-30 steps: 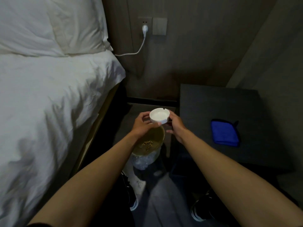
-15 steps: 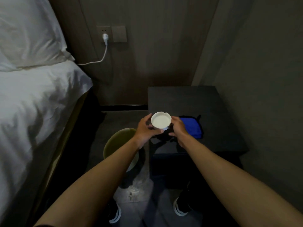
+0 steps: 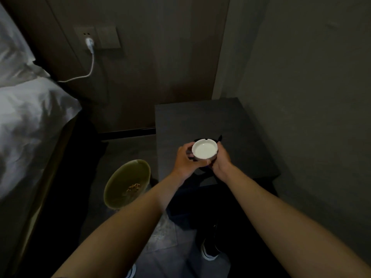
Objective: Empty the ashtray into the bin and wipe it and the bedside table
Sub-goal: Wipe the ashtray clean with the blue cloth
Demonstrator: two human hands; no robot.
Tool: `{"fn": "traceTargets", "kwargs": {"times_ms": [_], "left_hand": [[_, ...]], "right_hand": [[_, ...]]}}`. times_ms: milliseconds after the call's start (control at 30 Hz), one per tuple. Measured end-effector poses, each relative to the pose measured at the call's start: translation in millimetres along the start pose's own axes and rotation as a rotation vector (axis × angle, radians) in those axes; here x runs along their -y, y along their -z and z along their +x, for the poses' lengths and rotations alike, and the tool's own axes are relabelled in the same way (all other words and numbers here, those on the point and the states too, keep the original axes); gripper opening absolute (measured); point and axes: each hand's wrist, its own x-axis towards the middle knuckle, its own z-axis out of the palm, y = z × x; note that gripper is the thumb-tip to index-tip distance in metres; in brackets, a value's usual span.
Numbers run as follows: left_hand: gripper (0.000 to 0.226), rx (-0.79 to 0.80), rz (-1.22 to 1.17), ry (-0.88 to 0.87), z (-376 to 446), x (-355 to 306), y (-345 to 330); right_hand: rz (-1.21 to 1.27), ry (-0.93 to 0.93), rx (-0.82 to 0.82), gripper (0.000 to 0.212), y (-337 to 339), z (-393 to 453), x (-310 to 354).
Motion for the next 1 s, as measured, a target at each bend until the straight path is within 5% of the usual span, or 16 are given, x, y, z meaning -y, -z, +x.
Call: {"fn": "traceTargets", "kwargs": {"times_ms": [333, 467, 567, 633, 800, 1000], "left_hand": [[0.073, 0.043, 0.138, -0.148, 20.3, 14.3, -35.7], [0.094, 0.148, 0.305, -0.016, 30.2, 7.7, -38.3], [0.066, -0.114, 0.331, 0.139, 37.8, 0.3, -37.6], [0.053, -0.269, 0.549, 0.235, 40.6, -2.2, -38.0], [0.054, -0.173, 0.781, 0.350, 42.1, -1.2, -46.1], [0.029, -0.069, 0.613, 0.375, 47.5, 1.7, -55.0]], "right_hand": [[0.344, -0.198, 0.148, 0.063, 41.8, 14.6, 12.7], [0.402, -0.151, 0.111, 0.060, 53.1, 27.7, 15.7], [0.427, -0.101, 0.023, 0.049, 57.0, 32.4, 20.4], [0.436, -0.102, -0.007, 0.049, 57.3, 36.0, 21.0], [0.431, -0.117, -0.031, 0.048, 54.8, 36.0, 18.9], [0.430, -0.123, -0.043, 0.045, 56.1, 30.4, 18.3]]}}
